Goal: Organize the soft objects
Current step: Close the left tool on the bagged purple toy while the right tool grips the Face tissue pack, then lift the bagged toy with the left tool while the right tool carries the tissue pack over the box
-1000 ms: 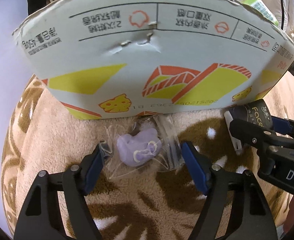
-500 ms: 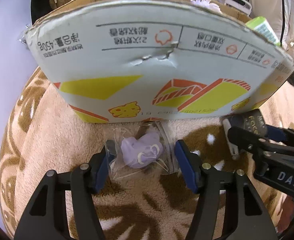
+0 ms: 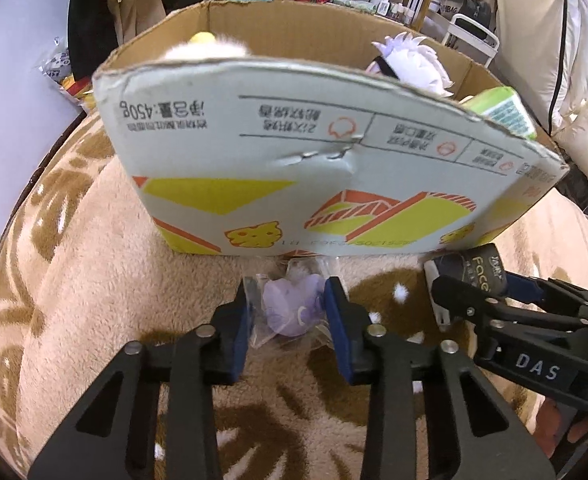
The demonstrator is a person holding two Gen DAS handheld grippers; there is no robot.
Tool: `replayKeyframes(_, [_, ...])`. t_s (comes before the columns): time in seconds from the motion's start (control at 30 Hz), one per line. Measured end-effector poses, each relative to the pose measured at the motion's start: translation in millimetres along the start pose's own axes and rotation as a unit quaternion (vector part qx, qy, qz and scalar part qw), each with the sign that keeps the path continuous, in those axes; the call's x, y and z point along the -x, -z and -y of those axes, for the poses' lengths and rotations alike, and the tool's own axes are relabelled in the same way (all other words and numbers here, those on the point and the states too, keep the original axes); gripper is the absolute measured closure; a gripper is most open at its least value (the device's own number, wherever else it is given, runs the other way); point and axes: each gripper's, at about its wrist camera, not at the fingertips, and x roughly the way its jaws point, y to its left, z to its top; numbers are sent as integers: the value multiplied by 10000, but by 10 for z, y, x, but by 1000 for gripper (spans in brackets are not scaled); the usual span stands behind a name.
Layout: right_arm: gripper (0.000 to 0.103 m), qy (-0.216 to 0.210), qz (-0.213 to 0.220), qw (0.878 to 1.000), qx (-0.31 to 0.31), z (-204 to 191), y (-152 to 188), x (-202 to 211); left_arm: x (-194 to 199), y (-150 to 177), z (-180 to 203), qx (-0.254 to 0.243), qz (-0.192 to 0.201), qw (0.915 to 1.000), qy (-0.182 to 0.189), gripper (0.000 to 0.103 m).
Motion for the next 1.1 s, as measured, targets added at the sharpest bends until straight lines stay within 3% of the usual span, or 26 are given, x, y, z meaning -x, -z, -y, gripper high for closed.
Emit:
replayKeyframes(0.3, [38, 105, -25, 9999, 109, -95, 10, 74, 246, 80, 6, -338, 157, 9990, 263, 87])
replayKeyframes(0.53, [38, 47, 204, 9998, 57, -92, 60, 279, 375, 158, 138, -371, 133, 9992, -37, 88])
replayKeyframes(1.1, [38, -138, 1002, 9945, 271, -207, 142, 943, 900, 230, 268, -571, 637, 9934, -760, 92])
